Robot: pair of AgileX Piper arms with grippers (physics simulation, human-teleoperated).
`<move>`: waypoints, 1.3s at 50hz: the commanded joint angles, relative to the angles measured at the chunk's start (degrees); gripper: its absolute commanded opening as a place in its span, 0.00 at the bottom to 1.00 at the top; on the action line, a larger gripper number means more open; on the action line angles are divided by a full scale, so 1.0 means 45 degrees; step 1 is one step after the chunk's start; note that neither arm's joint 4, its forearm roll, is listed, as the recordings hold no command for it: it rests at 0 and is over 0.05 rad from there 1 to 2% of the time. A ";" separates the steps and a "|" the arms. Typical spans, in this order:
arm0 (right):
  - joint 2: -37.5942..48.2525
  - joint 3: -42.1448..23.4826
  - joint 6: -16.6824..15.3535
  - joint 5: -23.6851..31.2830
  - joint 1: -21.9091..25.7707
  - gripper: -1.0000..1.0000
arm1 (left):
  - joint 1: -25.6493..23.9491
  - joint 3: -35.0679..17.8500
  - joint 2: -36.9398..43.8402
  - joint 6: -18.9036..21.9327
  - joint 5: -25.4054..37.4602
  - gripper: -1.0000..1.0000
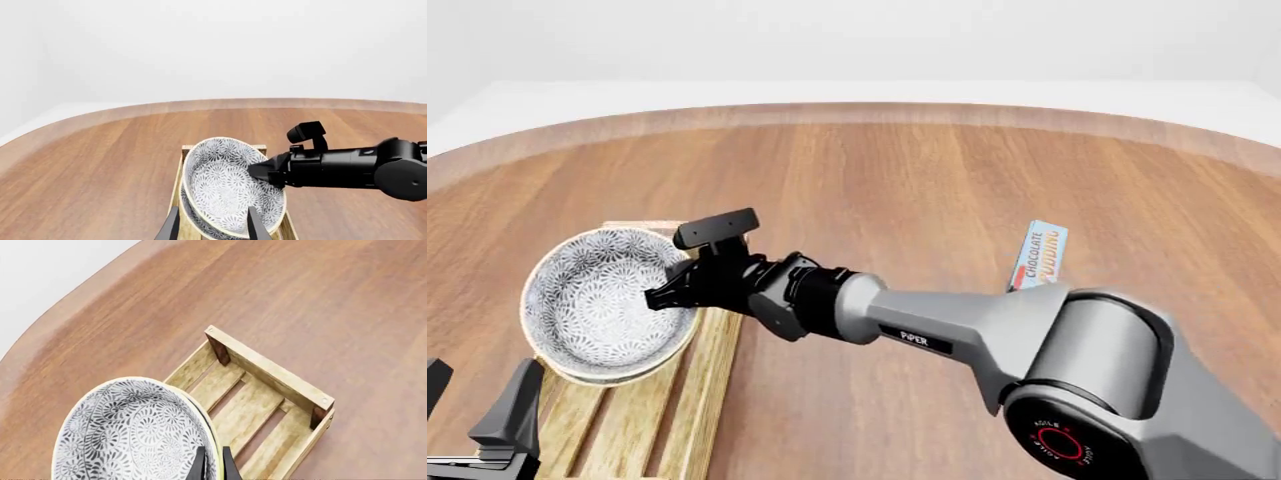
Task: Stack the left bowl on the right bowl and place them in the tray.
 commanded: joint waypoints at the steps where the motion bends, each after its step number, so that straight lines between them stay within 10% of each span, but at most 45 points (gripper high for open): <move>1: 0.0077 -0.0146 0.0176 -0.0117 0.0074 0.00 | 0.0000 0.0000 0.0000 0.0000 0.0000 1.00; 57: 0.1602 -0.1040 0.0098 0.0566 0.0337 0.00 | 0.0000 0.0000 0.0000 0.0000 0.0000 1.00; 58: 0.1556 -0.1051 -0.0041 0.0615 0.0313 1.00 | 0.0000 0.0000 0.0000 0.0000 0.0000 1.00; 65: 0.1520 -0.1019 -0.0153 0.0612 0.0378 1.00 | 0.0000 0.0000 0.0000 0.0000 0.0000 1.00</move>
